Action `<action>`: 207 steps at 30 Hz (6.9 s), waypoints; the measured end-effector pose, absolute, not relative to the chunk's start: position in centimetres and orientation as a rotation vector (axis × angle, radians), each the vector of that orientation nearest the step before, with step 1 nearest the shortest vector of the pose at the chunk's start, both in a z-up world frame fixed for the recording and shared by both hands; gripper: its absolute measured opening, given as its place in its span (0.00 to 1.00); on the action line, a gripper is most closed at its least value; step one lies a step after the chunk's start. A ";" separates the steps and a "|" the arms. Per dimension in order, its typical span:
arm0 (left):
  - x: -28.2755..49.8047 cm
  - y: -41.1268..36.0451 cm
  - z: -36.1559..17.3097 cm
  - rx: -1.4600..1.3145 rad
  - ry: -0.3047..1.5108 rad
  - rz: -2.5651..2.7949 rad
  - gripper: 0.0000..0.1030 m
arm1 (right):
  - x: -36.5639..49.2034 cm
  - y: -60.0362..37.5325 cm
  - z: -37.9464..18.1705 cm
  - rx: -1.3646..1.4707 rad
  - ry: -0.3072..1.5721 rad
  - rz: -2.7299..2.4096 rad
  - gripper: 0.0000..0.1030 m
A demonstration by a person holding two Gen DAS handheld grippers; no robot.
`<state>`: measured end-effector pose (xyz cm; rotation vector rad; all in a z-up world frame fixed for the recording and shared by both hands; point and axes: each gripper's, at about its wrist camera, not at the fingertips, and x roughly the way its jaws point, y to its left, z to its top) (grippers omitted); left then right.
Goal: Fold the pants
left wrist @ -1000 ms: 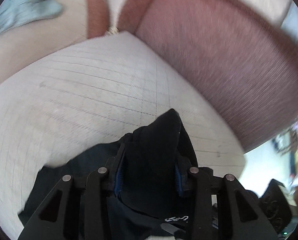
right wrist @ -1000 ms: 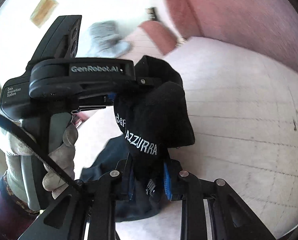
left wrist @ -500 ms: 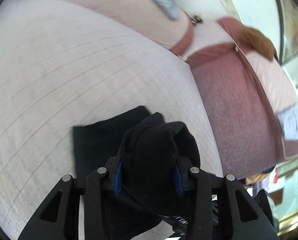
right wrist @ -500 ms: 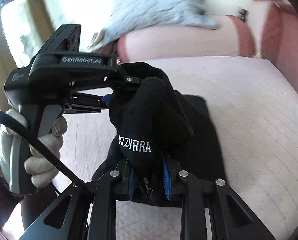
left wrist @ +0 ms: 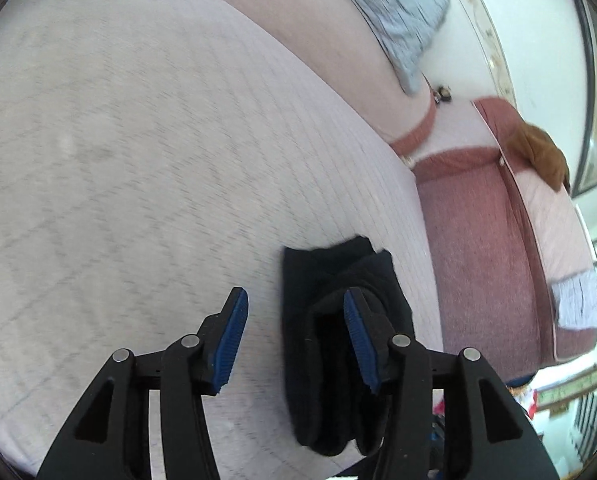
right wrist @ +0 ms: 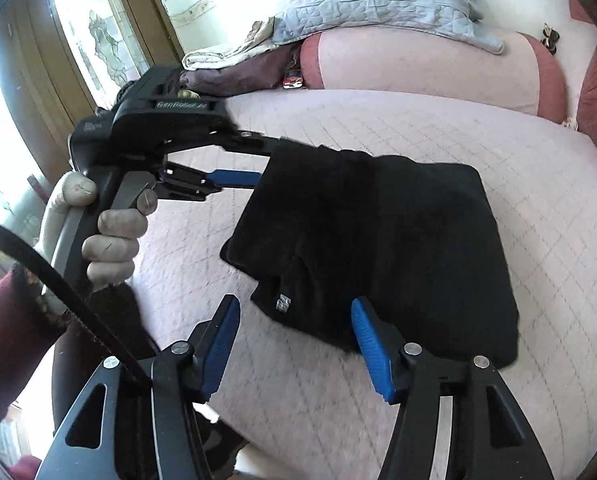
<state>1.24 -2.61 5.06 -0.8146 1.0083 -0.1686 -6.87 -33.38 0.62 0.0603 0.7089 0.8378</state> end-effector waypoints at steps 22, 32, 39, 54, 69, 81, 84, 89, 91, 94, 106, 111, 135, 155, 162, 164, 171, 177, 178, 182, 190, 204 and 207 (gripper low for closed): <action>1.3 -13.3 4.8 -0.491 1.025 -0.280 0.53 | -3.2 -44.9 -2.9 0.366 0.827 0.540 0.63; -3.8 -8.2 7.1 -0.615 0.989 -0.102 0.54 | -1.7 -45.9 0.2 0.333 0.739 0.532 0.69; -3.5 -11.1 7.6 -0.620 0.943 -0.178 0.56 | 2.1 -42.0 0.7 0.256 0.773 0.551 0.69; -3.8 -16.1 6.1 -0.489 0.982 -0.245 0.58 | 5.5 -40.3 1.6 0.184 0.771 0.536 0.63; -4.1 -15.4 5.5 -0.544 0.964 -0.230 0.58 | 11.0 -28.0 2.2 -0.232 0.835 0.547 0.00; -6.1 -8.4 5.7 -0.709 0.915 -0.163 0.67 | 9.8 -39.4 3.3 0.083 0.828 0.521 0.62; -4.8 -8.3 3.7 -0.793 0.959 -0.203 0.69 | 9.2 -40.8 1.9 0.163 0.867 0.567 0.62; -2.3 -11.6 1.0 -0.774 1.049 -0.261 0.71 | 9.0 -41.1 -0.8 0.274 0.926 0.614 0.62; -1.2 -12.6 0.9 -0.746 1.036 -0.276 0.85 | 9.7 -41.1 -1.8 0.336 0.947 0.638 0.62; 0.3 -13.9 1.0 -0.735 1.032 -0.265 0.99 | 11.0 -40.9 -3.2 0.435 0.975 0.680 0.64; -1.0 -11.6 1.7 -0.683 1.065 -0.206 0.34 | 13.2 -38.6 -3.6 0.597 1.019 0.836 0.45; -1.6 -13.9 3.9 -0.540 1.018 -0.177 0.32 | 11.9 -38.5 -1.6 0.532 0.974 0.823 0.32; 0.8 -14.9 5.1 -0.555 1.019 -0.204 0.33 | 9.1 -37.8 -0.1 0.461 0.949 0.836 0.30; 17.2 -8.8 1.7 -0.581 1.151 -0.055 0.44 | 22.9 -31.8 2.5 0.294 0.916 0.615 0.41; 14.1 -6.0 3.9 -0.602 1.118 -0.149 0.47 | 21.2 -34.7 1.8 0.237 0.851 0.521 0.56; 13.7 -5.4 5.0 -0.595 1.084 -0.131 0.47 | 19.3 -35.8 2.9 0.213 0.786 0.488 0.56; 15.1 -6.8 5.9 -0.614 1.011 -0.154 0.61 | 14.4 -36.4 2.9 0.363 0.774 0.610 0.56; 16.2 -8.6 1.6 -0.597 1.121 -0.045 0.62 | 14.6 -36.8 -0.5 0.417 0.866 0.578 0.64; 15.7 -8.7 2.3 -0.593 1.109 -0.055 0.61 | 13.9 -37.7 0.0 0.417 0.842 0.562 0.64; 12.1 -9.5 7.0 -0.495 0.982 -0.081 0.61 | 9.2 -40.4 2.0 0.365 0.719 0.492 0.64; -4.1 -14.1 13.8 -0.154 0.627 0.109 0.90 | -0.7 -43.2 0.1 0.277 0.631 0.317 0.65; -9.8 -14.9 7.9 -0.098 0.635 0.377 1.00 | -5.5 -40.3 -1.1 0.131 0.607 0.307 0.70; -10.0 -14.9 6.8 -0.060 0.645 0.383 1.00 | -5.8 -39.6 -1.5 0.112 0.618 0.305 0.70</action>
